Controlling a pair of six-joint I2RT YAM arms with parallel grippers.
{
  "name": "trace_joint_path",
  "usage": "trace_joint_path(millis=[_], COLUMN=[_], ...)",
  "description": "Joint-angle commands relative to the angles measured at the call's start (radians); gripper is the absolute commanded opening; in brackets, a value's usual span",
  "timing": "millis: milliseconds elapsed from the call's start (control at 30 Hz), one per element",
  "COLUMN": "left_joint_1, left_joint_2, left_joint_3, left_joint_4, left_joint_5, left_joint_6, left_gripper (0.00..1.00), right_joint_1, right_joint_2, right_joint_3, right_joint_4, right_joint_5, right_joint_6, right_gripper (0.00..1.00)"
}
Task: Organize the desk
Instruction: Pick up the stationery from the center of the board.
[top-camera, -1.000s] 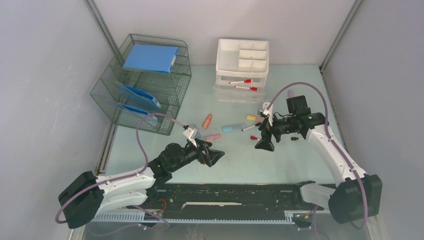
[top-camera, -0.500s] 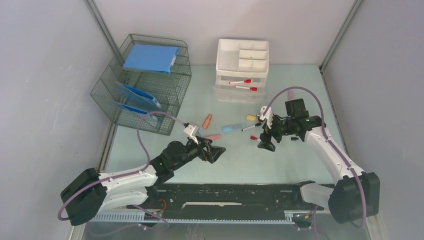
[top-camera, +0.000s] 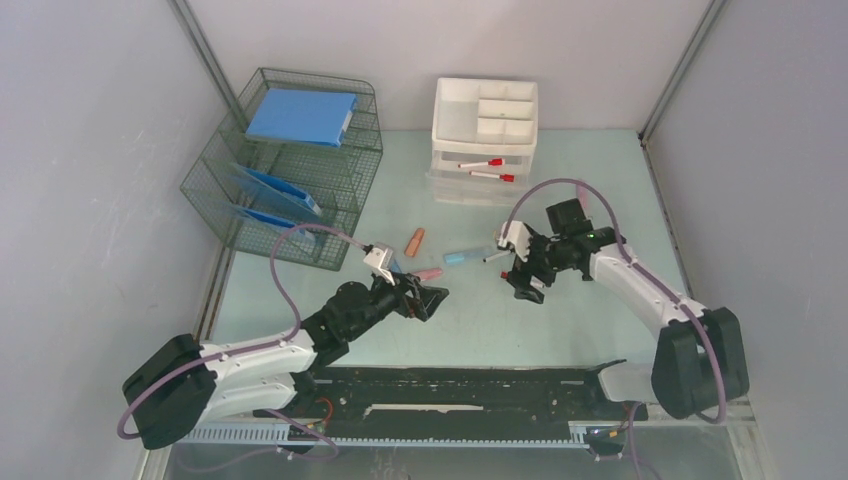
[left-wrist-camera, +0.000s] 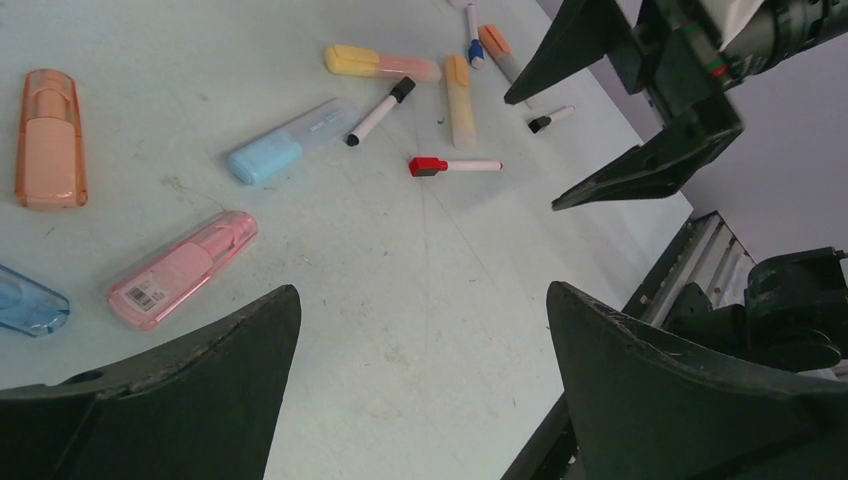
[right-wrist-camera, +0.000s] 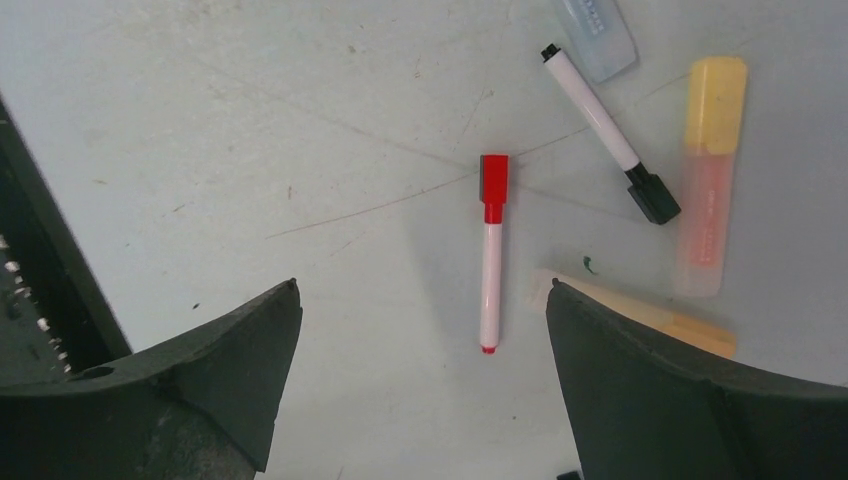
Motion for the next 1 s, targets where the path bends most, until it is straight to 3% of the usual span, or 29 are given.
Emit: trace_joint_path(millis=[0,233,433,967], left_joint_1=[0.008,0.008,0.007,0.008], left_joint_2=[0.009,0.017,0.02,0.02], left_joint_3=[0.016,0.013,0.011,0.004], left_joint_4=[0.037,0.037,0.037,0.047], left_joint_5=[-0.039,-0.036,-0.037,-0.02], left_joint_6=[-0.013,-0.023,-0.026,-0.043], left_gripper=[1.0,1.0,1.0,1.0], right_joint_1=[0.073,0.12,0.125,0.161], right_joint_2=[0.082,0.181,0.264,0.35], right_joint_3=[-0.003,-0.002,0.031,0.072], right_joint_4=[0.103,0.209,0.208,0.156], right_joint_5=[0.18,0.31,0.341,0.355], right_joint_6=[0.085,0.182,0.213,0.221], right_gripper=[0.96,0.83,0.56,0.15])
